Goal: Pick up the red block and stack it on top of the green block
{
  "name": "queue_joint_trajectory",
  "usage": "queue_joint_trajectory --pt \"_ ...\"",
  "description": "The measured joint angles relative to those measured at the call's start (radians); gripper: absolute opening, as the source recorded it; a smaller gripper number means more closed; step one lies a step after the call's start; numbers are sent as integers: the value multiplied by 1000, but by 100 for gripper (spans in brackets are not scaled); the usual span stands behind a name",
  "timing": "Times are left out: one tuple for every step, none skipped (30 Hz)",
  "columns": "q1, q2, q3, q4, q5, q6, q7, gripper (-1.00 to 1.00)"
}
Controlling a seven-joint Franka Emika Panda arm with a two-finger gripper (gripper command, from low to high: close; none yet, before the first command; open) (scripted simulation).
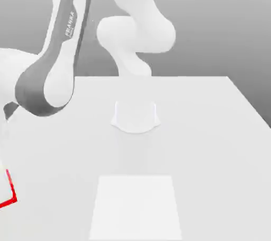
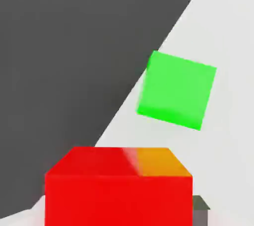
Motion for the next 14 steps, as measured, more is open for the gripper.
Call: queue_joint_trajectory --pt "-11 29 -1 18 16 9 8 -100" --pt "-21 62 5 29 33 29 6 -100" --pt "-31 97 15 35 50 56 -1 -100" --pt "-40 129 26 40 65 83 -9 100" --pt "-40 129 26 40 65 83 -9 100" --pt "-40 129 26 40 65 83 -9 100" --pt "-40 129 26 40 65 83 -9 100" --pt "-40 129 26 40 65 83 -9 100" --pt "-40 129 26 40 65 83 -9 100" --pt "-45 146 30 42 72 96 -12 100" --pt "-42 136 26 42 67 86 -8 100" --pt "-36 113 18 40 55 65 1 100" --pt "-29 83 8 38 39 38 11 100" --pt "-21 49 -3 36 22 9 23 100"
